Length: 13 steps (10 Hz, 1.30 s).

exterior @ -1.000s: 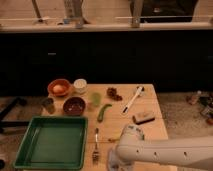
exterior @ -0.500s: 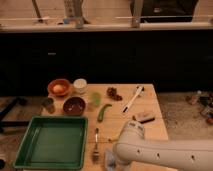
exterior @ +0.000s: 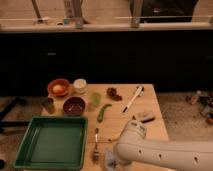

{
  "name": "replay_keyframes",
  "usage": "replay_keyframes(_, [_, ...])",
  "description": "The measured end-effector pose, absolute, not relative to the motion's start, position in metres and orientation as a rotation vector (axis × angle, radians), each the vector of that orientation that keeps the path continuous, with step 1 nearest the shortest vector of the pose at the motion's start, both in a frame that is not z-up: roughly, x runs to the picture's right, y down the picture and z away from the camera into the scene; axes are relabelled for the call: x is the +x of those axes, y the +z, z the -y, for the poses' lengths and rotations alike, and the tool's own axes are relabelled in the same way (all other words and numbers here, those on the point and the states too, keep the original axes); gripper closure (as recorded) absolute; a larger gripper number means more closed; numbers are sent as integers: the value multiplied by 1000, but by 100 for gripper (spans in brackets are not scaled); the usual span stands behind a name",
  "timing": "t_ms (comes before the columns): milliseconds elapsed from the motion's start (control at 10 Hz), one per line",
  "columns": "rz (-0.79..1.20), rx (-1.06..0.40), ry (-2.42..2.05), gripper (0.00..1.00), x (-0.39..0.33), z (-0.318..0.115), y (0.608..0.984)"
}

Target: Place towel in purple bowl

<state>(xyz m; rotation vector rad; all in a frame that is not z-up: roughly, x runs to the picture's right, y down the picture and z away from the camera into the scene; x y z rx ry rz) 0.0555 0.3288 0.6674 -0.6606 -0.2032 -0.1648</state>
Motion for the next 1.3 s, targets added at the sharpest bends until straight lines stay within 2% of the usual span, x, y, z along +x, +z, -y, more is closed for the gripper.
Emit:
replay_keyframes(400, [205, -659, -177, 100, 53, -328, 671])
replay_keyframes(700, [219, -650, -218, 100, 22, -317, 679])
replay_keyframes(1300, [246, -603, -312, 100, -31, -278, 682])
